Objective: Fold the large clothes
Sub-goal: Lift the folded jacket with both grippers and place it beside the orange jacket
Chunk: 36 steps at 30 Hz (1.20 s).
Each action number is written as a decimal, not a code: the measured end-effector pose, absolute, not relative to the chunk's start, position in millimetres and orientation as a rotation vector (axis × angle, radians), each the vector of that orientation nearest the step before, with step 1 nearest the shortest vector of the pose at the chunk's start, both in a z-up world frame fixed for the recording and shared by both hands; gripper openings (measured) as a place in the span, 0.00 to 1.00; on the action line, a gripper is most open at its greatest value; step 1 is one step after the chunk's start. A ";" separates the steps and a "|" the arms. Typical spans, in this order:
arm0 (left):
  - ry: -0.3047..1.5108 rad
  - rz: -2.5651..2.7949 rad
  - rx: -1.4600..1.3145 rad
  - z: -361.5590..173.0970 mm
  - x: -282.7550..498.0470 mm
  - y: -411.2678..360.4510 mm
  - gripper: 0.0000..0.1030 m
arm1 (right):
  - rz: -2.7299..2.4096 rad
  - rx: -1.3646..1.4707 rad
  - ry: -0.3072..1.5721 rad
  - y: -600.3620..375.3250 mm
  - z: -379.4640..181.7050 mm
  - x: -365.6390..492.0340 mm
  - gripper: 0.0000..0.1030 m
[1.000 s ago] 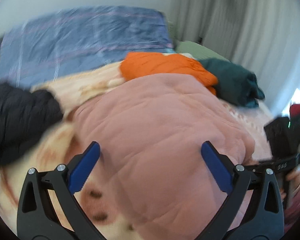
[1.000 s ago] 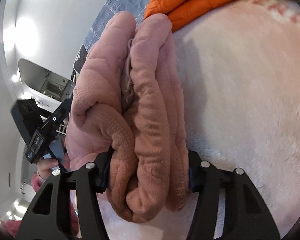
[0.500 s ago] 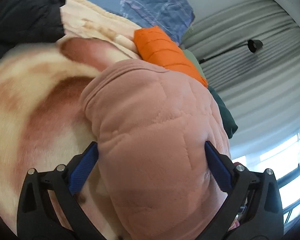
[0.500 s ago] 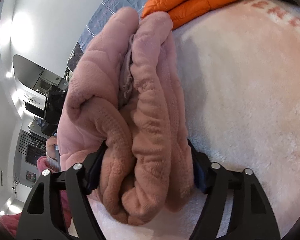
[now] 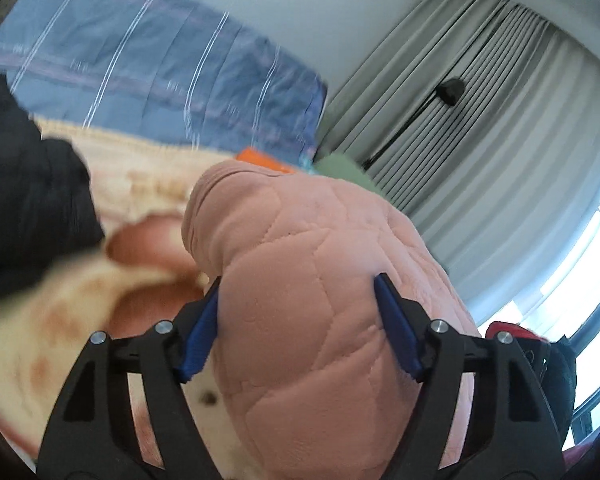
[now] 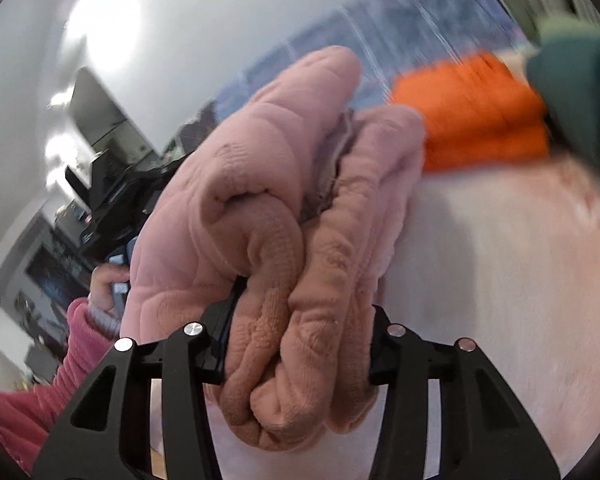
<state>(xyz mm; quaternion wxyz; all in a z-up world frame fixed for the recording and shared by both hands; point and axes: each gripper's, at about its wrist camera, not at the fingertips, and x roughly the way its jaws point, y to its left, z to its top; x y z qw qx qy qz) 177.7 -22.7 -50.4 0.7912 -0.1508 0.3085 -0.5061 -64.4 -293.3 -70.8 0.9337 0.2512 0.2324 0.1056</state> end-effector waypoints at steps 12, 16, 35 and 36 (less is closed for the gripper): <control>0.438 -0.813 -0.132 79.2 299.7 -24.9 0.72 | 0.385 0.573 0.408 -295.0 -6.7 160.3 0.46; 0.440 -0.699 -0.054 69.9 357.5 -38.2 0.73 | 0.335 0.619 0.468 -294.8 -36.2 239.7 0.46; 0.687 -0.609 0.019 -109.5 380.9 -60.0 0.91 | -0.108 0.369 0.612 -289.6 -85.2 253.2 0.81; 0.676 -0.612 0.035 -107.0 374.4 -64.2 0.94 | -0.106 0.351 0.594 -289.8 -79.8 243.7 0.83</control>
